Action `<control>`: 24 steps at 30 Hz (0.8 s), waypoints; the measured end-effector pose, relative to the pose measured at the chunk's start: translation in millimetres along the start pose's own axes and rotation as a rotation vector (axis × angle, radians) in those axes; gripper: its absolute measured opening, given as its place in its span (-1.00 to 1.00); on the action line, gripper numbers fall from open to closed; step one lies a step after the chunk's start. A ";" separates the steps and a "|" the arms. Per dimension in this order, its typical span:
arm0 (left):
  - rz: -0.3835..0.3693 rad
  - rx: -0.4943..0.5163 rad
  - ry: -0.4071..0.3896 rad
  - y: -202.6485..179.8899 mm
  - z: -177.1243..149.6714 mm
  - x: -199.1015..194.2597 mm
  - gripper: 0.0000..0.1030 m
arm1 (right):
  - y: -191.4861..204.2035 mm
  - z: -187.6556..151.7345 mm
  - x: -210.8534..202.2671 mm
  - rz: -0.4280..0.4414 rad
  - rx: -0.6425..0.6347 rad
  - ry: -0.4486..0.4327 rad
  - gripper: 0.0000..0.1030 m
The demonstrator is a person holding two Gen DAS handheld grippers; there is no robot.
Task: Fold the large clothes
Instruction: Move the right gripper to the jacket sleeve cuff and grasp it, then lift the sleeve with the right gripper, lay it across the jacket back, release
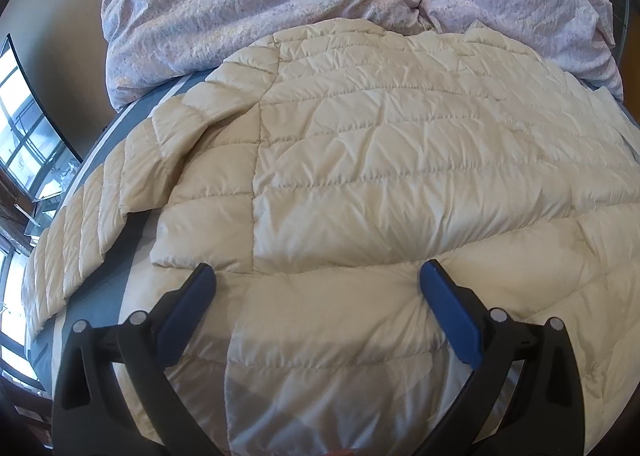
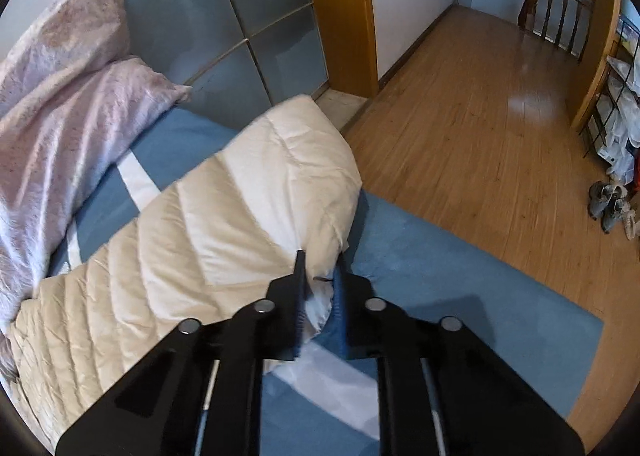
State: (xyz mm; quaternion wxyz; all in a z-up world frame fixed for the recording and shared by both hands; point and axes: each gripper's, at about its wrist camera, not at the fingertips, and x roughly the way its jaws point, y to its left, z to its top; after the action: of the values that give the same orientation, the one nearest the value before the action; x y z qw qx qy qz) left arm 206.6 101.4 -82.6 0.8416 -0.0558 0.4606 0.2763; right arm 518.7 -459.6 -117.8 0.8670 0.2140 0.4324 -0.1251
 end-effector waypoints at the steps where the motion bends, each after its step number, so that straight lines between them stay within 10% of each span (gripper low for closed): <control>1: -0.002 0.001 0.001 0.4 -0.4 0.5 0.97 | 5.1 -0.5 -4.7 -0.008 -0.016 -0.016 -0.81; 11: -0.034 -0.017 -0.002 4.5 -2.6 1.1 0.97 | 124.3 -27.0 -85.8 0.204 -0.268 -0.160 -0.82; 24: 0.020 -0.088 -0.073 53.6 -11.9 -40.2 0.96 | 327.8 -189.1 -120.9 0.536 -0.692 0.027 -0.82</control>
State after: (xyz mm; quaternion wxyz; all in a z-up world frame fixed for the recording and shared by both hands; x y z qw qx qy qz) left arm 153.1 125.7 -48.3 0.8517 -0.0781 0.4178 0.3065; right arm 446.9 -77.6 -35.6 0.8837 0.0172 0.3892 0.2593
